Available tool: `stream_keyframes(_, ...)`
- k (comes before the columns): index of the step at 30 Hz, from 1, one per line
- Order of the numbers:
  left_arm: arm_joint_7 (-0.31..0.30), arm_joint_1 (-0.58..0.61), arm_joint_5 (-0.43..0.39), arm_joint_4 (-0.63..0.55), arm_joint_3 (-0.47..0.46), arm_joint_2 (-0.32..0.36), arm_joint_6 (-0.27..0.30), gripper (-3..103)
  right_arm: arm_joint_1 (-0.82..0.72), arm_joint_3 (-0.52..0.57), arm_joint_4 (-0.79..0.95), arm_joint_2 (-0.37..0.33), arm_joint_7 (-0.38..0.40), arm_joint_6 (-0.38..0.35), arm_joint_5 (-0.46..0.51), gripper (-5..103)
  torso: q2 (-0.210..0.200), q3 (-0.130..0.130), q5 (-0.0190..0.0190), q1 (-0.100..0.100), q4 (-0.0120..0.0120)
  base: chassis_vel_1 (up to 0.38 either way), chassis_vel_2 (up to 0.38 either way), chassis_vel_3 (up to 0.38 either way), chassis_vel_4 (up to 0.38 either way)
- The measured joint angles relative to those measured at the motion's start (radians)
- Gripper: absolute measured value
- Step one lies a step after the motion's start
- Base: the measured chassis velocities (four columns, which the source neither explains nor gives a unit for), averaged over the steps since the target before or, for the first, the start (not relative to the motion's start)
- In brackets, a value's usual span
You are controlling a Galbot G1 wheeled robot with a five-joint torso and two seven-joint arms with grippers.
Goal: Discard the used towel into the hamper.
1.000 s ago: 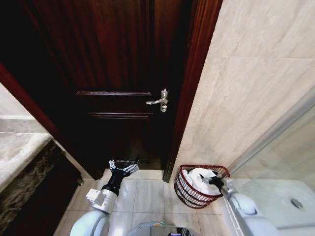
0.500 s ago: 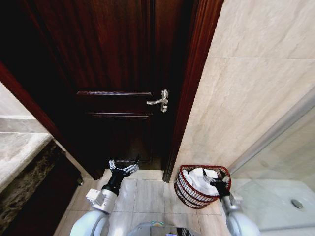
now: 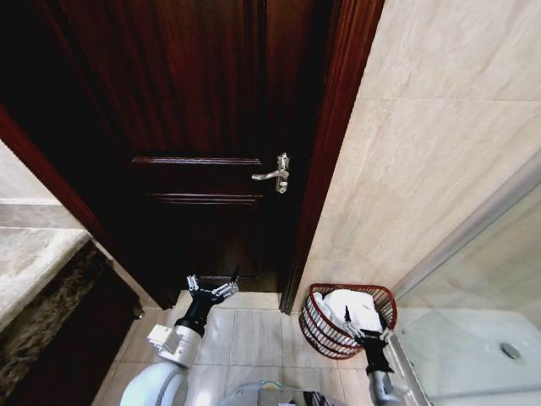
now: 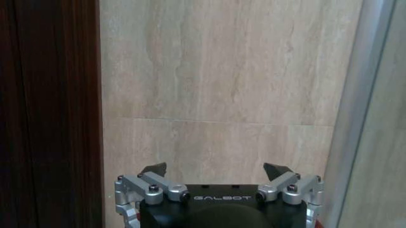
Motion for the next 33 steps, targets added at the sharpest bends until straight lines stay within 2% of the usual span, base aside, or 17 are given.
stream_keyframes(1,0.0,0.0,0.0,0.0,0.0,0.0,0.0,100,-0.005,-0.002,-0.011,0.006,0.006,0.023,-0.013,100,0.0,0.0,0.0002,0.0,0.0,0.0,0.0,0.0,0.0)
stream_keyframes(6,0.0,0.0,0.0,0.0,0.0,0.0,0.0,100,-0.022,-0.021,-0.021,0.01,0.009,0.051,-0.027,100,0.0,0.0,0.0,0.0,0.0,0.0,0.0,0.0,0.0)
stream_keyframes(8,0.0,0.0,0.0,0.0,0.0,0.0,0.0,100,-0.018,-0.03,-0.051,0.014,0.022,0.087,-0.04,100,0.0,0.0,0.0003,0.0,0.0,0.0,0.0,0.0,0.0)
stream_keyframes(13,0.0,0.0,0.0,0.0,0.0,0.0,0.0,100,-0.025,-0.035,-0.027,0.014,0.026,0.088,-0.018,100,0.0,0.0,0.0002,0.0,0.0,0.0,0.0,0.0,0.0)
stream_keyframes(16,0.0,0.0,0.0,0.0,0.0,0.0,0.0,100,-0.037,-0.033,0.007,0.01,0.004,0.067,-0.006,100,0.0,0.0,0.0002,0.0,0.0,0.0,0.0,0.0,0.0)
stream_keyframes(20,0.0,0.0,0.0,0.0,0.0,0.0,0.0,100,-0.069,-0.014,0.106,-0.001,-0.08,-0.013,0.042,100,0.0,0.0,0.0,0.0,0.0,0.0,0.0,0.0,0.0)
stream_keyframes(22,0.0,0.0,0.0,0.0,0.0,0.0,0.0,100,-0.071,-0.012,0.113,-0.002,-0.088,-0.02,0.044,100,0.0,0.0,0.0,0.0,-0.0001,0.0,0.0,0.0,0.0)
stream_keyframes(23,0.0,0.0,0.0,0.0,0.0,0.0,0.0,100,-0.073,-0.005,0.139,-0.004,-0.104,-0.051,0.052,100,0.0,0.0,0.0,0.0,-0.0001,0.0,0.0,0.0,0.0)
stream_keyframes(25,0.0,0.0,0.0,0.0,0.0,0.0,0.0,100,-0.073,-0.003,0.174,-0.005,-0.107,-0.098,0.062,100,0.0,0.0,0.0002,0.0,0.0,0.0,0.0,0.0,0.0)
stream_keyframes(33,0.0,0.0,0.0,0.0,0.0,0.0,0.0,100,-0.076,0.002,0.268,-0.011,-0.094,-0.197,0.083,100,0.0,0.0,0.0002,0.0,0.0,0.0,0.0,0.0,0.0)
